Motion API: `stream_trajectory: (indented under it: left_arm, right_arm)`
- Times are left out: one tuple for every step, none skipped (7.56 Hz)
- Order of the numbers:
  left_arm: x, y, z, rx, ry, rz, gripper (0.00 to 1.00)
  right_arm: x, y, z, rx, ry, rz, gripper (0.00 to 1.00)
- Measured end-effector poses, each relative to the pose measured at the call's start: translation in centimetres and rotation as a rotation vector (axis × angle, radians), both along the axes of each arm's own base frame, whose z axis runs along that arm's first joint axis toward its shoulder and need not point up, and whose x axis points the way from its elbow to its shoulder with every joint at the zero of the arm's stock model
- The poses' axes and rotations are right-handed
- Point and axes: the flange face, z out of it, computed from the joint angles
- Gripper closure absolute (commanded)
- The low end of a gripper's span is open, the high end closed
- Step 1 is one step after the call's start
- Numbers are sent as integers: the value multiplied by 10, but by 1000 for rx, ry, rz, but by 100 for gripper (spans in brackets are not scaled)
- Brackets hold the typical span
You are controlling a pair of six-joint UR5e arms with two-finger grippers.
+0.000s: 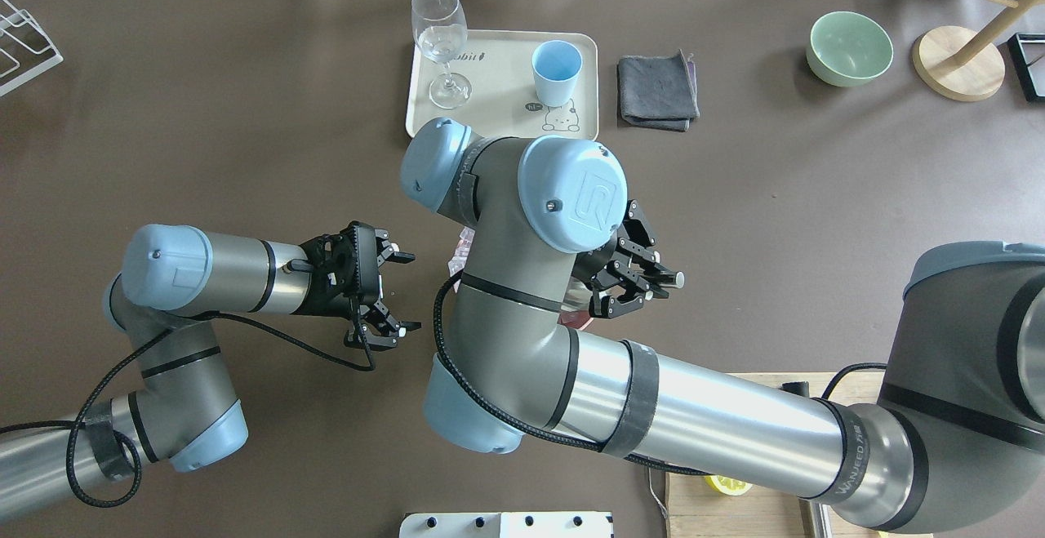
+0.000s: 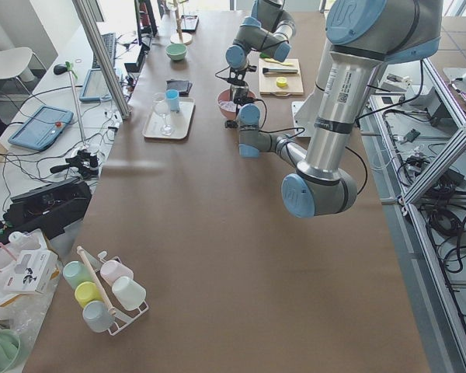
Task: Put ice in cup with scoop
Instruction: 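Lower the scoop into the ice cubes with the right gripper, left gripper steadying the bowl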
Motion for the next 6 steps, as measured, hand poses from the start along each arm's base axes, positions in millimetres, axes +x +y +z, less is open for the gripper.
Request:
stream_trajectory:
  left_arm:
    - [2, -1, -5, 6, 6, -13, 1]
    - [5, 1, -10, 12, 14, -21, 1]
    - [10, 2, -14, 18, 18, -40, 1]
    - [13, 2, -14, 23, 15, -70, 1]
    - [18, 1, -17, 27, 15, -105, 1]
    - [21, -1, -20, 33, 18, -136, 1]
  right_arm:
    - [7, 4, 11, 15, -30, -1, 100]
    - [15, 8, 21, 28, -58, -1, 100]
    - [20, 10, 28, 37, -80, -2, 100]
    - [22, 11, 35, 45, -102, -3, 100]
    - [24, 12, 40, 56, -129, -3, 100]
    - [27, 14, 46, 70, -162, -3, 100]
